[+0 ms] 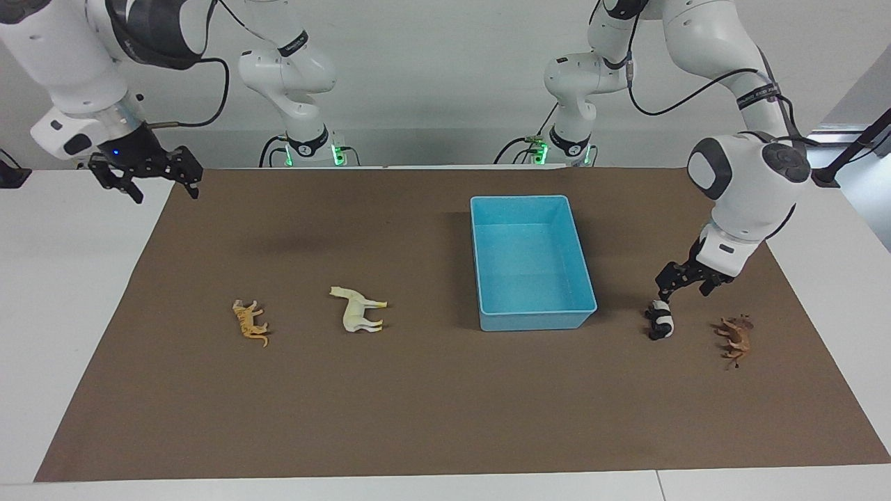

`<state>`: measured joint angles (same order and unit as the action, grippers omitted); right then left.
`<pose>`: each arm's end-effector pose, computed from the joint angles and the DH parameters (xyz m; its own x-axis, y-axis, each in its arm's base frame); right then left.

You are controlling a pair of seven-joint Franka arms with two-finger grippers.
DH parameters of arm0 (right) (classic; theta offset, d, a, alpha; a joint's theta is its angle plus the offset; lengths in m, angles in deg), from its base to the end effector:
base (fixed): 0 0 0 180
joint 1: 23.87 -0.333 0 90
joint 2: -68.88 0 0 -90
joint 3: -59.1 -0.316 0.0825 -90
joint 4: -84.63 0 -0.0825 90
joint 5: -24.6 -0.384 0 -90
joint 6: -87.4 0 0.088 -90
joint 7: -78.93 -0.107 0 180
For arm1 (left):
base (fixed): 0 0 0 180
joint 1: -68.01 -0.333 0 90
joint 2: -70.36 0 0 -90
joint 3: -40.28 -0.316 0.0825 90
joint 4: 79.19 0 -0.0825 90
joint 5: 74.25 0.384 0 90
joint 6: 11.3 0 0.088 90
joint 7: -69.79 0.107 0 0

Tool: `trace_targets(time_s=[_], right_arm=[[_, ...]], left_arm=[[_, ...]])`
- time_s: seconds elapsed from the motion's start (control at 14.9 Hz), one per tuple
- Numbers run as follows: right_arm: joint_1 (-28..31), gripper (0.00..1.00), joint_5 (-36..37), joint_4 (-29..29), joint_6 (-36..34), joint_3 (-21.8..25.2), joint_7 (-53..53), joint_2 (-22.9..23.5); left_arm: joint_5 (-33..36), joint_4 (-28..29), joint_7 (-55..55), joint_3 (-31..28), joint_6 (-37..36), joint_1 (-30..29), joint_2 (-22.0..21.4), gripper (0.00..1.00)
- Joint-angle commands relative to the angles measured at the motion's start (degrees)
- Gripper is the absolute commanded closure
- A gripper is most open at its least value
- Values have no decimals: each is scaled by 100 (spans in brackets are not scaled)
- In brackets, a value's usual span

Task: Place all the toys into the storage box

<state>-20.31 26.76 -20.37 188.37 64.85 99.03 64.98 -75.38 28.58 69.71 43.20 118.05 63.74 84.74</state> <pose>0.5335 -0.0922 0.5536 0.9808 0.1943 -0.0129 0.1946 -0.9805 0.0274 0.6279 0.0160 0.3892 0.9913 0.0404 0.1253 0.0370 -0.9989 0.0295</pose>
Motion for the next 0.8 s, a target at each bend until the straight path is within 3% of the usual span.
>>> trace_targets(time_s=[0.0,0.13,0.27,0.4,0.54,0.6,0.67,0.74], right_arm=[[-110,0,-101,-504,615,-4,659,274],[-118,0,-101,-688,1236,-13,1728,583],[-136,0,-101,-1240,2342,-13,1970,671],[-145,0,-110,-1340,2838,-13,1971,978],[-310,0,-110,-1340,3103,-21,1962,1172],[-364,0,-110,-1340,3147,-21,1953,1234],[-373,0,-110,-1340,3209,-21,1944,1321],[-373,0,-110,-1340,3314,-30,1970,1409]], left_arm=[[25,245,70,-2,607,23,318,0],[34,288,96,-2,818,-12,486,0],[51,315,105,-11,959,-12,618,0],[60,315,114,-2,1134,-20,680,0],[60,332,123,-2,1258,-21,768,27],[60,332,114,-2,1241,-21,768,66],[51,315,62,-2,1232,-12,768,97],[43,271,44,-2,1197,-3,768,100]])
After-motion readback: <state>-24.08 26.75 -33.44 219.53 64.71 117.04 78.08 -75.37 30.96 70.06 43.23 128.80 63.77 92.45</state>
